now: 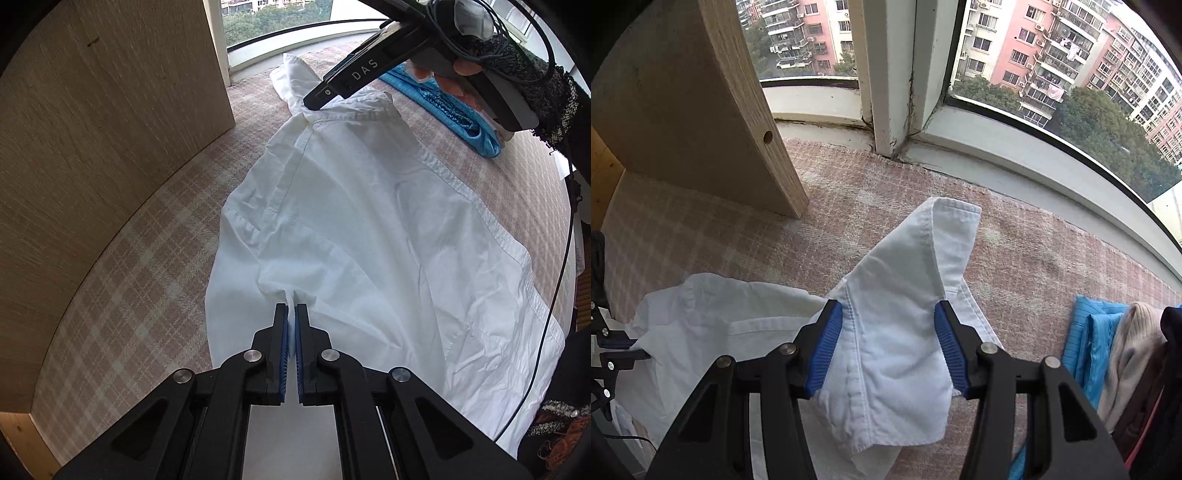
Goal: Fold clothes
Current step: 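Grasp the collar with the right gripper while the left gripper pinches the hem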
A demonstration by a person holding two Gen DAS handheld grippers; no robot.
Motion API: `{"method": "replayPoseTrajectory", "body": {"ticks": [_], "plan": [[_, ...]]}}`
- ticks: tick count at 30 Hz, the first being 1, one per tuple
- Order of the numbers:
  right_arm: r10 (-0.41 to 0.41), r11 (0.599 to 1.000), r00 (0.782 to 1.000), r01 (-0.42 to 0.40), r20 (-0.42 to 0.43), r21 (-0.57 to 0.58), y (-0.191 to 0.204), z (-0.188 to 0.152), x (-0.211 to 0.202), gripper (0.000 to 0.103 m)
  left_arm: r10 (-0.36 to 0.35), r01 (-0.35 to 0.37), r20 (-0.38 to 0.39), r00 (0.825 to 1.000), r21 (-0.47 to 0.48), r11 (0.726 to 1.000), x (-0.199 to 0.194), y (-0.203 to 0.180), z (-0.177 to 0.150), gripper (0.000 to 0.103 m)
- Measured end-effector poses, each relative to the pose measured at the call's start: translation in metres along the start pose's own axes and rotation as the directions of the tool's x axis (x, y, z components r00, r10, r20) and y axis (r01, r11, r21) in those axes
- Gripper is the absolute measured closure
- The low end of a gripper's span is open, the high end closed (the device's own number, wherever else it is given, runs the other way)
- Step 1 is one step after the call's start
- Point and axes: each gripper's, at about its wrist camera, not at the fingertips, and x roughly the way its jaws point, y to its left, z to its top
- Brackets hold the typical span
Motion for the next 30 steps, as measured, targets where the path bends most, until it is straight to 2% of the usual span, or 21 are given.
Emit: {"method": "replayPoseTrajectory", "body": {"ticks": [2, 4, 5, 6, 10, 16, 20, 21, 22, 24, 30], "plan": [[0.021, 1.000, 1.000, -0.021, 0.005, -0.001, 0.000, -0.002, -0.002, 0.060, 0.000, 0.000, 0.009, 1.000, -0.007, 1.000, -0.003, 0.002, 0.000, 0.100], [0.045, 0.999, 0.999, -0.045, 0.011, -0.003, 0.001, -0.005, -0.006, 0.081, 0.001, -0.001, 0.020, 1.000, -0.014, 1.000, -0.005, 0.004, -0.001, 0.101], [0.057, 0.998, 0.998, -0.057, 0.015, -0.004, 0.001, -0.006, -0.008, 0.086, 0.005, -0.005, 0.027, 1.000, -0.019, 1.000, -0.007, 0.006, -0.001, 0.101], [0.066, 0.998, 0.998, -0.066, 0.021, -0.005, 0.002, -0.008, -0.011, 0.096, 0.008, -0.007, 0.034, 0.999, -0.025, 1.000, -0.008, 0.007, -0.001, 0.101], [0.083, 0.997, 0.994, -0.083, 0.068, -0.004, 0.000, -0.013, -0.027, 0.099, -0.001, 0.005, 0.066, 0.998, -0.056, 0.998, -0.017, 0.014, -0.004, 0.101], [0.090, 0.993, 0.985, -0.100, 0.147, 0.056, -0.025, -0.005, -0.053, 0.100, 0.009, 0.001, 0.108, 0.994, -0.091, 0.996, -0.030, 0.024, -0.009, 0.101], [0.112, 0.989, 0.985, -0.123, 0.133, 0.077, -0.039, 0.010, -0.050, 0.099, 0.028, -0.018, 0.094, 0.995, -0.107, 0.994, -0.028, 0.031, -0.013, 0.101], [0.122, 0.988, 0.987, -0.131, 0.109, 0.080, -0.039, 0.011, -0.047, 0.093, 0.035, -0.027, 0.085, 0.996, -0.102, 0.994, -0.025, 0.031, -0.013, 0.101], [0.110, 0.989, 0.990, -0.118, 0.086, 0.088, -0.038, 0.012, -0.040, 0.078, 0.041, -0.033, 0.078, 0.996, -0.099, 0.995, -0.022, 0.030, -0.014, 0.101], [0.077, 0.993, 0.995, -0.083, 0.070, 0.085, -0.034, 0.019, -0.022, 0.062, 0.044, -0.036, 0.072, 0.996, -0.100, 0.994, -0.018, 0.031, -0.015, 0.101], [0.016, 0.994, 1.000, -0.019, 0.025, 0.111, -0.038, 0.039, 0.002, 0.059, 0.065, -0.056, 0.057, 0.996, -0.138, 0.989, -0.010, 0.044, -0.022, 0.101]]}}
